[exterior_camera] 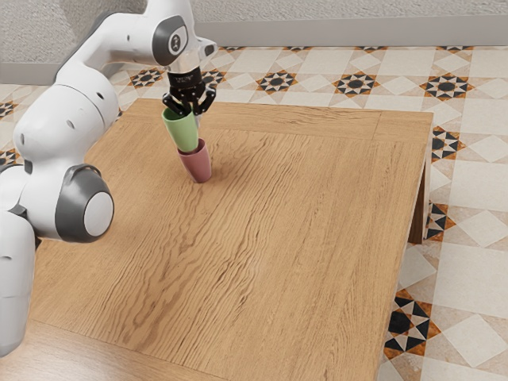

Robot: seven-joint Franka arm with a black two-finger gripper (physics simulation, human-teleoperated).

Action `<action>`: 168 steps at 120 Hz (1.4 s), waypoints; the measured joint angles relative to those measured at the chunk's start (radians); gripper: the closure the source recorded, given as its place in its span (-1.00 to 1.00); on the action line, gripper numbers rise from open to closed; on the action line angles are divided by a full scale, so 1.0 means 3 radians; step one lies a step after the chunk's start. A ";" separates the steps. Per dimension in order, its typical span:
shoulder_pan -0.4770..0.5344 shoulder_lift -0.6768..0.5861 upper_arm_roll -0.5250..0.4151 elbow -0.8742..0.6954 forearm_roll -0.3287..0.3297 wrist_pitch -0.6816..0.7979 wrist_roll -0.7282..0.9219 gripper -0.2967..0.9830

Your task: Place the right cup onto the left cup

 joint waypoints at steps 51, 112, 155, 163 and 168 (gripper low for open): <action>0.0027 0.0025 -0.0052 -0.0010 -0.0005 0.0039 0.0024 0.69; 0.0076 0.0061 -0.0089 -0.0035 -0.0005 0.0071 0.0027 0.60; 0.0076 0.0057 -0.0091 -0.0036 -0.0019 0.0107 0.0024 -0.29; 0.0076 0.0033 -0.0088 -0.0036 -0.0017 0.0099 0.0023 -0.35; 0.0075 -0.0084 -0.0088 -0.0063 -0.0013 0.0082 0.0033 -0.38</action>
